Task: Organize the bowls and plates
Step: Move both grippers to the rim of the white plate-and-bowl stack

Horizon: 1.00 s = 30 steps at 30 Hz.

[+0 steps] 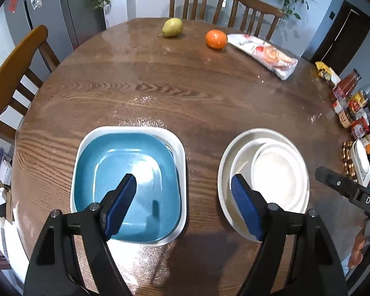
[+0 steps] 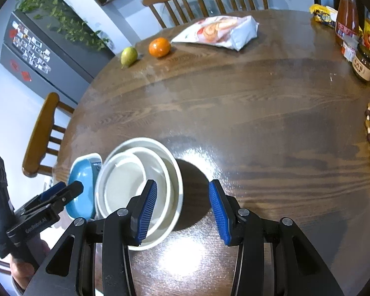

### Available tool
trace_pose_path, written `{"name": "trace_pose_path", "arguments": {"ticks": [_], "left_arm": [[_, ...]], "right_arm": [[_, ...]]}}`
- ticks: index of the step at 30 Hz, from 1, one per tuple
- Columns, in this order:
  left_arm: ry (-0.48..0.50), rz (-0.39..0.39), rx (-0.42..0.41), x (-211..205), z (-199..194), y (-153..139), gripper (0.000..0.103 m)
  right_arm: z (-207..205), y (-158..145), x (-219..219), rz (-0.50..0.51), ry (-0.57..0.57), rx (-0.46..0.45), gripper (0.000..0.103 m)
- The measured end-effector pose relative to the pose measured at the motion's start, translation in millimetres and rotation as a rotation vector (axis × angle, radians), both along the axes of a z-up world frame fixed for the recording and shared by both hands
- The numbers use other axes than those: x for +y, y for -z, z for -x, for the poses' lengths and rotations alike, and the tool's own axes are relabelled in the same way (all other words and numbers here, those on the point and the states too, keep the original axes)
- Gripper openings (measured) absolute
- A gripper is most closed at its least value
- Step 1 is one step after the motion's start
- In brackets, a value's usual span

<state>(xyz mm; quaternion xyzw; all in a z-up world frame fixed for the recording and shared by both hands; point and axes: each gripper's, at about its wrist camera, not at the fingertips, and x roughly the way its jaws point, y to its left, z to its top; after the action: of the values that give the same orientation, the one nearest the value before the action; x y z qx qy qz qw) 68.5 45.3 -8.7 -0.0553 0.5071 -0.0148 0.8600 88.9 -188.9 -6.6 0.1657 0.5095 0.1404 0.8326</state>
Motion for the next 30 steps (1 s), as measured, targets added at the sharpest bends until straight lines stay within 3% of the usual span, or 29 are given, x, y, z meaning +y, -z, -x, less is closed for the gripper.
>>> {"name": "trace_pose_path", "arguments": {"ticks": [22,30], "left_arm": [[0.067,-0.026,0.061,-17,-2,23,0.076],[0.024,-0.014,0.048,-6,-6,19,0.076]], "right_arm": [[-1,22,2,-0.034,-0.023,0.063,0.045],[-3,20,-5,-0.028,0.01,0.051,0.045]]}}
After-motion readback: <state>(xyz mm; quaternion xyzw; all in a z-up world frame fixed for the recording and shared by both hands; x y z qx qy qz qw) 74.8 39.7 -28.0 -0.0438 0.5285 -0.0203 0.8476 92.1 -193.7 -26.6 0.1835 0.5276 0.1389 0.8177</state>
